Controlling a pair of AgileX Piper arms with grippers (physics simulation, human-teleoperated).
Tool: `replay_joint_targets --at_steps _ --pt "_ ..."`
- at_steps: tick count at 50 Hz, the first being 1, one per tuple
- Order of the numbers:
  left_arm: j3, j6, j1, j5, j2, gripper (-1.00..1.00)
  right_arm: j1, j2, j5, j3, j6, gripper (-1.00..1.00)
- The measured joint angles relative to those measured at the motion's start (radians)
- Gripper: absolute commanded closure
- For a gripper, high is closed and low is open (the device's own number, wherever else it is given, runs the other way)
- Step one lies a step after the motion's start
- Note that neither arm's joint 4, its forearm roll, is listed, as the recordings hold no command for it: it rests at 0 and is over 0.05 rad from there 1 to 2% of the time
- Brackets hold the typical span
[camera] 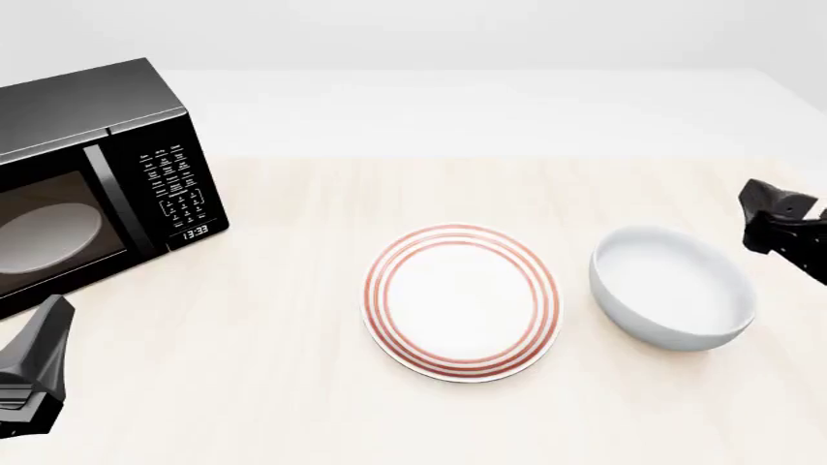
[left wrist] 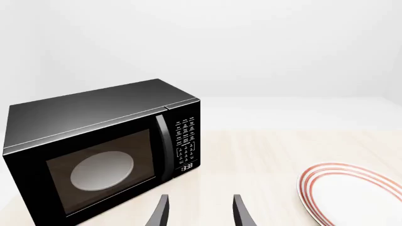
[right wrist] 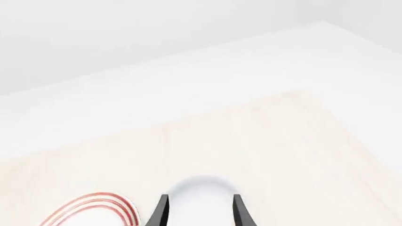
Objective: Put the white bowl to the right of the plate.
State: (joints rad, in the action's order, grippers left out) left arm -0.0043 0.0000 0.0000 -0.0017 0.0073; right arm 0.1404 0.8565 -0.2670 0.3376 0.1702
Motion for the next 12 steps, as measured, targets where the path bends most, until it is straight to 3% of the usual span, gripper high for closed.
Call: replay_joint_targets --at_steps 12 --pt "0.0 0.0 0.0 0.0 0.0 -1.0 -0.098 0.065 -0.223 -0.085 0.011 -1.0"
